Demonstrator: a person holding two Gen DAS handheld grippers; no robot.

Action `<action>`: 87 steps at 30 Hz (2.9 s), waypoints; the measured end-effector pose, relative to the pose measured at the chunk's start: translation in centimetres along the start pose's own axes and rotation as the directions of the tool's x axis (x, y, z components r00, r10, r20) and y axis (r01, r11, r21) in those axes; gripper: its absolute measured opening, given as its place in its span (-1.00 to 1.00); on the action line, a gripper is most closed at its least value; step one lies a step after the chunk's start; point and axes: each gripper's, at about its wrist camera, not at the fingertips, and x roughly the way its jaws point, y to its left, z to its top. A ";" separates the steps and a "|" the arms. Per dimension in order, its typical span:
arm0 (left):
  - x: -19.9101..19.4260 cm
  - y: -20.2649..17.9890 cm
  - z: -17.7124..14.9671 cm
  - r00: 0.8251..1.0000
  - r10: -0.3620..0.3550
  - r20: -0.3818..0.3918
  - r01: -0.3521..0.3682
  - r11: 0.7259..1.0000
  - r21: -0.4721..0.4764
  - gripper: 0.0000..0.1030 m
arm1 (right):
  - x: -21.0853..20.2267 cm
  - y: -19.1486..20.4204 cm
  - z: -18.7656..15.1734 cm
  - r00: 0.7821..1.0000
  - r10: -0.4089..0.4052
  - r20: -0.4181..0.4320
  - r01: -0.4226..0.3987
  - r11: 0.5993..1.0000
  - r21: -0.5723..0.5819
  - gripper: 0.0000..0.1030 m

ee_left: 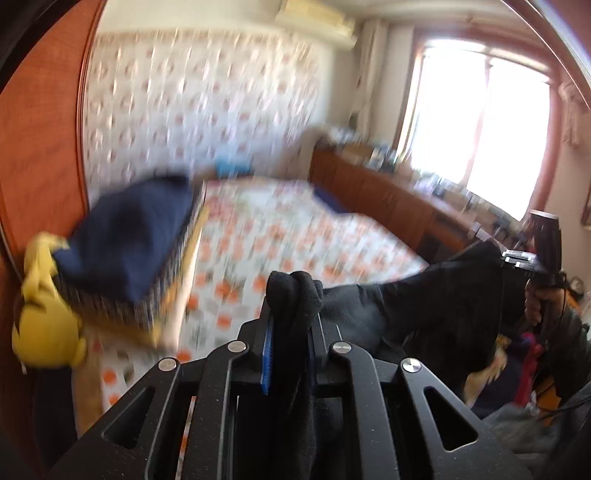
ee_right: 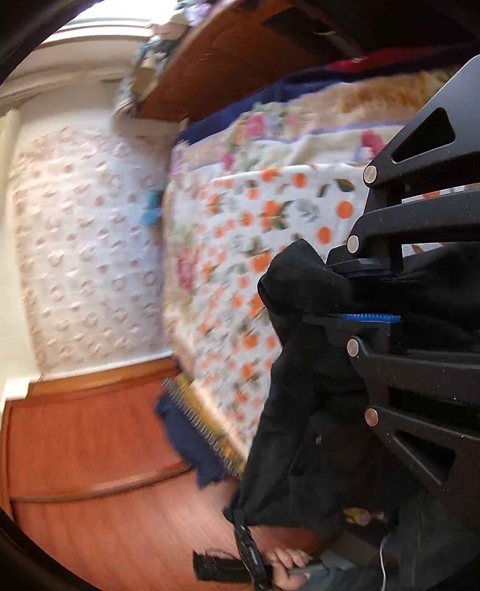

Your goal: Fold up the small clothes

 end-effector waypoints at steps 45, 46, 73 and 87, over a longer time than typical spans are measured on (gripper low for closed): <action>15.3 6.0 -4.4 0.962 0.123 -0.244 -0.140 0.989 -0.054 0.45 | 16.8 -12.7 3.5 0.968 -0.110 -0.227 0.149 0.975 0.163 -0.12; 15.4 6.2 -4.6 0.961 0.125 -0.248 -0.145 0.987 -0.063 0.44 | 16.9 -12.8 3.4 0.965 -0.115 -0.236 0.155 0.975 0.158 -0.10; 16.3 5.9 -5.2 0.949 0.189 -0.253 -0.196 0.981 -0.005 -0.59 | 17.2 -10.3 1.3 0.967 -0.148 -0.206 0.165 0.984 0.068 -0.52; 14.0 4.3 -2.1 0.982 0.096 -0.161 -0.104 0.994 -0.043 -0.85 | 14.2 -10.4 3.1 0.987 -0.129 -0.096 0.136 0.989 0.064 -0.93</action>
